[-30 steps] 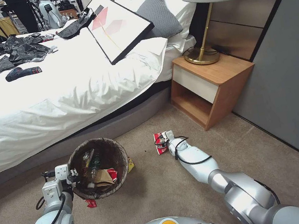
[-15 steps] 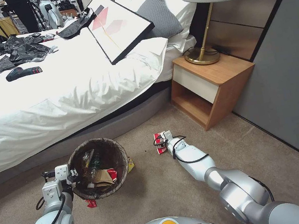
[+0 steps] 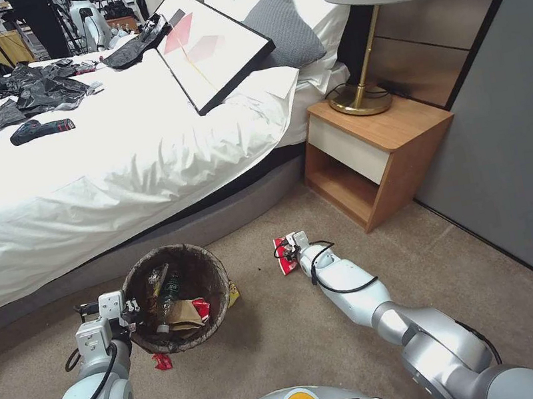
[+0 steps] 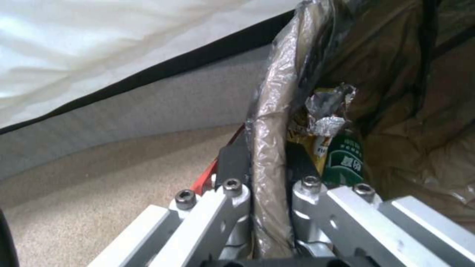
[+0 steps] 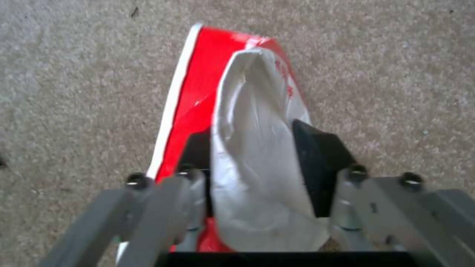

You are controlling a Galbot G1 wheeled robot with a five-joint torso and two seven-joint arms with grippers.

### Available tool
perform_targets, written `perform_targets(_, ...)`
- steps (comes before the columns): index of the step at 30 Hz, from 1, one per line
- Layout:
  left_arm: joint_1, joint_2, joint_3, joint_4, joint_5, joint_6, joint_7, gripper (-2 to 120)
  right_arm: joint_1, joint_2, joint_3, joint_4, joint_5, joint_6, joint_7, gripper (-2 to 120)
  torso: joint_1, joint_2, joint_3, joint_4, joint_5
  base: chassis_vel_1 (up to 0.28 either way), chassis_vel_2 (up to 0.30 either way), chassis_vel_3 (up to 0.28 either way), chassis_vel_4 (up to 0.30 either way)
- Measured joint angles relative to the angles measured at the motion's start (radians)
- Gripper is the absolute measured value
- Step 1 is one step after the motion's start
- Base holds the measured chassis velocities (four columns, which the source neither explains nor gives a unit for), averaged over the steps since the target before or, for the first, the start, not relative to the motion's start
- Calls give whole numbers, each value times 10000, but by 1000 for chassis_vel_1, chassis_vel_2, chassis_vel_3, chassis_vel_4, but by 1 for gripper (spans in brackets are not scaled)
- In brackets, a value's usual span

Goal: Pick up the trash bin, then pick up the garbage from the floor and place it into the trash bin.

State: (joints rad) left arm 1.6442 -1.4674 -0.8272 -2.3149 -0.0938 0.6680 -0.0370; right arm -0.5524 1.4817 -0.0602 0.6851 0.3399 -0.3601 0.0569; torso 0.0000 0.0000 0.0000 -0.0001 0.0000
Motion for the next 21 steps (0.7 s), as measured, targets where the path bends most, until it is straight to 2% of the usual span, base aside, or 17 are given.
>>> perform_targets(3, 38, 11, -34, -37, -10, 16, 0, 4, -108, -111, -39, 371, 265, -289, 45, 16, 0, 0, 0, 0, 0, 0, 0, 0, 0)
perform_targets(5, 43, 18, -50, -38, -16, 16, 0, 4, -143, -145, -47, 477, 343, -361, 81, 14, 0, 0, 0, 1, 1, 0, 0, 0, 0)
perform_targets(7, 43, 33, -81, -38, -30, 16, 0, 4, -236, -224, -52, 711, 454, -428, 170, 3, 0, 0, 0, 2, 0, 0, 0, 0, 0)
perform_targets(9, 33, 35, -81, -39, -32, 16, 0, 4, -272, -261, -50, 813, 510, -439, 209, 0, 0, 0, 0, 2, 1, 0, 0, 0, 0)
perform_targets(16, -3, 47, -53, -54, -34, 16, 3, 4, -486, -572, 0, 1702, 1007, -616, 429, 0, 0, 0, 1, 1, 1, 0, 0, 0, 0)
perform_targets(21, 1, 59, -64, -58, -33, 16, 7, 4, -849, -1113, 110, 3243, 1738, -956, 843, 0, 0, 0, 1, 0, 1, 0, 0, 0, 0)
